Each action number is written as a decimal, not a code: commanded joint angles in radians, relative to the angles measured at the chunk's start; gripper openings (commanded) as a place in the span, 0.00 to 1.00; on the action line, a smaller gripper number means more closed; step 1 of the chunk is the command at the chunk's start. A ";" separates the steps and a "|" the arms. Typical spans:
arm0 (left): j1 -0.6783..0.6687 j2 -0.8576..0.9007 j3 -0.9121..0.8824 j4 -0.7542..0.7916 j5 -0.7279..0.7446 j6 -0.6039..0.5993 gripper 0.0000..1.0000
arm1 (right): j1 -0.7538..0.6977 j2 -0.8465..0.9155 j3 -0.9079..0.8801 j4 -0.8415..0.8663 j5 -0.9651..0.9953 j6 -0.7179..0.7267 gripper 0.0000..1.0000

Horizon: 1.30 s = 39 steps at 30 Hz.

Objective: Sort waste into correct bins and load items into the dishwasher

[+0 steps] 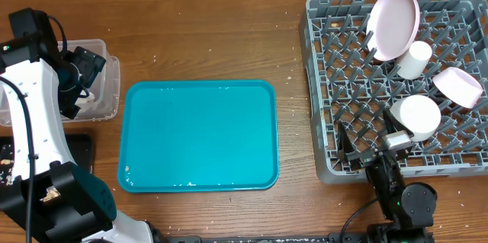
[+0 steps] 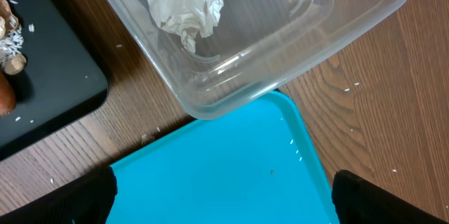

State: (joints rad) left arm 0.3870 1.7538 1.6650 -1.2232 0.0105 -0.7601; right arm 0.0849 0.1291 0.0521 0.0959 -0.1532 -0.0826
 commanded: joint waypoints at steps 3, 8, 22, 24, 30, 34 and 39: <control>0.000 -0.001 0.019 0.001 -0.011 -0.003 1.00 | -0.058 -0.092 -0.044 -0.039 0.009 0.016 1.00; 0.000 -0.001 0.019 0.001 -0.011 -0.003 1.00 | -0.115 -0.127 -0.044 -0.075 0.021 0.015 1.00; 0.000 -0.001 0.019 0.001 -0.011 -0.003 1.00 | -0.116 -0.126 -0.044 -0.175 0.085 0.015 1.00; 0.000 -0.001 0.019 0.001 -0.011 -0.003 1.00 | -0.116 -0.126 -0.044 -0.175 0.085 0.015 1.00; 0.000 -0.001 0.019 0.001 -0.011 -0.003 1.00 | -0.116 -0.126 -0.044 -0.175 0.085 0.015 1.00; 0.000 -0.001 0.019 0.001 -0.011 -0.003 1.00 | -0.116 -0.126 -0.044 -0.175 0.085 0.015 1.00; 0.000 -0.001 0.019 0.001 -0.011 -0.003 1.00 | -0.116 -0.126 -0.044 -0.175 0.085 0.015 1.00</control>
State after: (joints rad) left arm 0.3870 1.7538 1.6650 -1.2232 0.0105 -0.7601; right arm -0.0265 0.0120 0.0185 -0.0868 -0.0772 -0.0772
